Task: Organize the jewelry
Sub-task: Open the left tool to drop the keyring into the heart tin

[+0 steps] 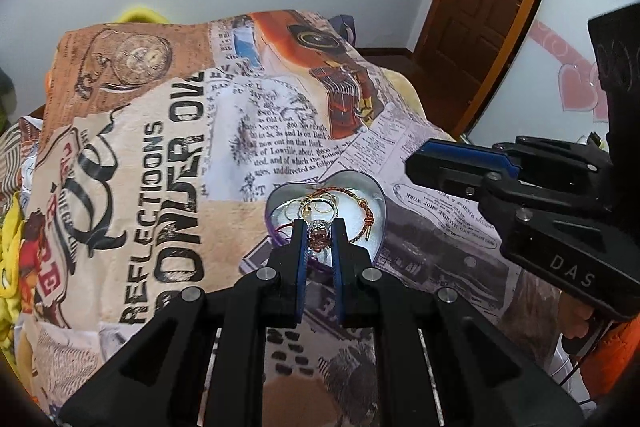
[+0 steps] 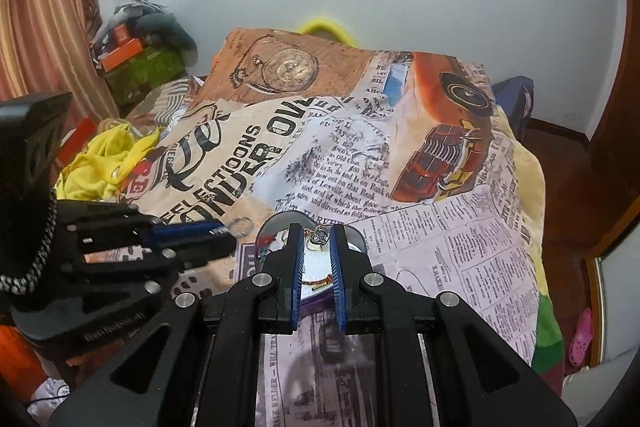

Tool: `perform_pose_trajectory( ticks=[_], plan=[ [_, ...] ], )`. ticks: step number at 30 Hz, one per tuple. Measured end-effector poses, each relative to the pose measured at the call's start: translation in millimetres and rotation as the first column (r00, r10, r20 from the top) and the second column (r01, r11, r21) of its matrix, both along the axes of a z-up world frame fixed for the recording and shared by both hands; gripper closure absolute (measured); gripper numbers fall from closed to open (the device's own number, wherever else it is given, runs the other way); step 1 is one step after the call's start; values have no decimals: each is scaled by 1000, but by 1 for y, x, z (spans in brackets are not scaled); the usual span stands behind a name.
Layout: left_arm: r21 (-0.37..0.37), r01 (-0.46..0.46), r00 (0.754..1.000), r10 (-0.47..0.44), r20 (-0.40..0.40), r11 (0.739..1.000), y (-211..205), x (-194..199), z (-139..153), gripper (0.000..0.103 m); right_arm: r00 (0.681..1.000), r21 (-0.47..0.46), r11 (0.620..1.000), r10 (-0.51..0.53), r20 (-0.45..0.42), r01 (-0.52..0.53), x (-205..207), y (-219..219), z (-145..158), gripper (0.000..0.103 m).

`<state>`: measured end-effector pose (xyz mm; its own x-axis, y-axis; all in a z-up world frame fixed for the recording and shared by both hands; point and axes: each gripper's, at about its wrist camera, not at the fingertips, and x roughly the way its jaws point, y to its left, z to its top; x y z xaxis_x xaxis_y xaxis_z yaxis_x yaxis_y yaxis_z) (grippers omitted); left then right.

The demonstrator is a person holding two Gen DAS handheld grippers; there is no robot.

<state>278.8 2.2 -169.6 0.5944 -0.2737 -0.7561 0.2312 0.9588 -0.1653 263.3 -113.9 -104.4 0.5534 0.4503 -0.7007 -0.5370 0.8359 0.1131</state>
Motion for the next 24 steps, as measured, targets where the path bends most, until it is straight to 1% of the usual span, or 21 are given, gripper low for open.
perform_pose_trajectory(
  ticks=[7,11,16,18,22,24],
  plan=[
    [-5,22,999,-22,-34,1000,-7,9,-16,93,999,3,1000,20,-34,-20,10,5,-13,91],
    [-2,23,999,-24,-40,1000,-8,11,-21,93,998,5,1000,24,-61,-24,15,6,-20,91],
    [2,25,998,-25,-52,1000,-9,13,-22,93,992,14,1000,24,-121,-22,22,4,-27,90],
    [1,25,998,-25,-53,1000,-9,11,-21,92,991,17,1000,18,-130,-16,23,3,-27,87],
    [-6,16,999,-17,-34,1000,-7,3,-8,92,995,26,1000,9,-101,-6,14,-3,-14,76],
    [-10,5,1000,-6,-15,1000,-5,-3,2,92,997,29,1000,1,-79,1,12,-5,-5,75]
  ],
)
